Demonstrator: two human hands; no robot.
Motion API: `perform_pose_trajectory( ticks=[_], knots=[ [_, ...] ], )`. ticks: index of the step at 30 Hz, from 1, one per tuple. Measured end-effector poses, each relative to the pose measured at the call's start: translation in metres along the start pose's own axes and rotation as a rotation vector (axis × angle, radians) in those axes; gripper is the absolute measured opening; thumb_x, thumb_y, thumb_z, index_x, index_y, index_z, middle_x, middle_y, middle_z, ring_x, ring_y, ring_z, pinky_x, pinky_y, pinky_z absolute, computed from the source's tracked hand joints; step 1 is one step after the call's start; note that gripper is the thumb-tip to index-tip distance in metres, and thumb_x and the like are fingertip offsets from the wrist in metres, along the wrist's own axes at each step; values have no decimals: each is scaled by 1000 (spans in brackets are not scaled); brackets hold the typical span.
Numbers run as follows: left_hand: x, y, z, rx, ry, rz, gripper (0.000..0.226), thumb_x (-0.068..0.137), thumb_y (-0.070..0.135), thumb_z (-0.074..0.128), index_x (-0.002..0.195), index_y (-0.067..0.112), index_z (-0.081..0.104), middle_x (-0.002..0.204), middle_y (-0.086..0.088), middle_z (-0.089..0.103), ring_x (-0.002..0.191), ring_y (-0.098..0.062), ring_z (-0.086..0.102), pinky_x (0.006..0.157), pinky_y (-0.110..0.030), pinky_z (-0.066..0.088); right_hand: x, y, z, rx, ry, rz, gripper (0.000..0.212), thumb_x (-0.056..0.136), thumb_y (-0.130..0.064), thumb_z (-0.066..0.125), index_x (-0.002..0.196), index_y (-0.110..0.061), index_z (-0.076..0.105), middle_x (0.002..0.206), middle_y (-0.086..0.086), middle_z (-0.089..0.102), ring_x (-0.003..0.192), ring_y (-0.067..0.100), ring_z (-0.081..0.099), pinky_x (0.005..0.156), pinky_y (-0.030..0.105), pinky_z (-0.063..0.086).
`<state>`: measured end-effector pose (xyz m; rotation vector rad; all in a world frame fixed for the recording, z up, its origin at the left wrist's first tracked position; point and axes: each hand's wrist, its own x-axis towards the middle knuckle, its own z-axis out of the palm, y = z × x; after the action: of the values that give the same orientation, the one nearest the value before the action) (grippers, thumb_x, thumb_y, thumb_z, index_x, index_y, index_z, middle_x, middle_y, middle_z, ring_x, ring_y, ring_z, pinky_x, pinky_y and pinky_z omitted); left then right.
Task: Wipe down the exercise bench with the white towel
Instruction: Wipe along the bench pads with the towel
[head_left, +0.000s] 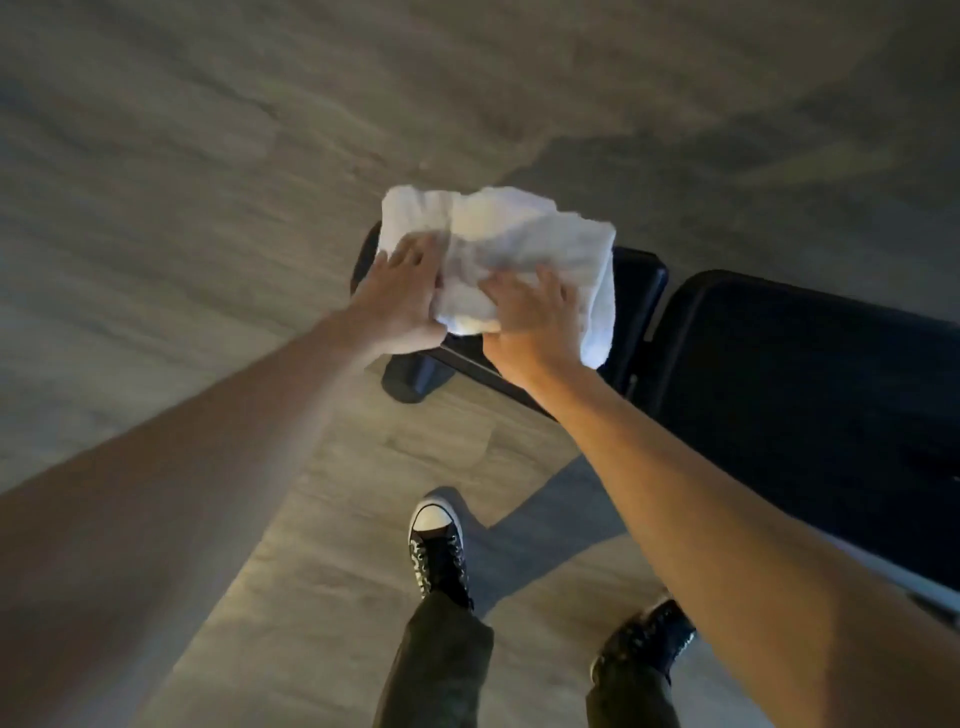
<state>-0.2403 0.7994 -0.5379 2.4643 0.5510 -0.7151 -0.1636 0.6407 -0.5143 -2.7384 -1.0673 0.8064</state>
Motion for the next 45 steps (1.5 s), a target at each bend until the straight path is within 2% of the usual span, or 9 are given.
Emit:
perform_pose_trajectory(
  ticks=[2,4,11,16,20,25,30,38,45],
  knots=[
    [-8,-14,48,-54,16,-39,106,82,18,71,162,1,4,175,-14,3,162,-33,3,129,-51,14,-11,4,46,15,51,-48,44,83,-33,57,127,-33,62,151,-7,51,150,42,28,122,55,5],
    [-18,-19,73,-91,124,-51,111,83,16,71,163,5,-5,175,-9,-4,162,-30,-3,131,-48,6,-18,6,64,15,82,-90,54,82,-41,48,134,-34,58,163,-2,38,156,45,11,122,51,-18],
    [42,-39,43,-80,194,-38,94,96,26,59,165,24,-5,175,-10,-9,161,-31,-11,129,-53,-3,54,5,59,-181,118,-114,74,91,-37,61,157,-41,29,173,2,14,157,48,4,123,65,-4],
    [78,-33,20,-3,125,-88,86,99,21,49,165,28,-5,175,-11,-10,161,-34,-10,128,-59,0,105,7,29,-137,81,-105,46,98,-40,49,144,-34,46,166,1,31,152,41,25,120,64,21],
    [27,-19,71,-1,205,-91,96,95,30,54,163,30,-14,174,-8,-18,160,-30,-17,129,-58,-4,36,11,53,-102,131,-128,56,88,-31,53,143,-39,50,172,1,21,157,45,9,125,62,-1],
    [-38,3,111,-15,154,63,95,89,67,27,166,18,-1,174,-15,-8,160,-37,-11,129,-60,-2,-56,22,86,-62,156,-60,71,85,-28,66,152,-38,44,173,5,19,158,46,4,125,66,2],
    [-29,25,115,37,164,165,103,84,35,61,166,18,1,174,-19,-5,160,-41,-9,127,-64,-4,-73,51,78,-126,194,-1,84,83,-29,68,158,-41,33,174,3,15,158,45,2,124,67,0],
    [71,110,46,35,73,73,90,98,39,48,164,26,-14,173,-12,-19,159,-39,-18,125,-67,-5,21,140,3,-87,155,18,62,96,-35,57,153,-44,35,173,0,14,159,40,3,123,69,-2],
    [-17,110,120,69,151,89,93,96,46,51,164,27,-9,172,-13,-20,159,-39,-17,125,-68,-2,-78,127,36,-126,197,-107,74,84,-27,64,153,-40,42,173,2,21,159,42,8,126,63,1]
  ],
)
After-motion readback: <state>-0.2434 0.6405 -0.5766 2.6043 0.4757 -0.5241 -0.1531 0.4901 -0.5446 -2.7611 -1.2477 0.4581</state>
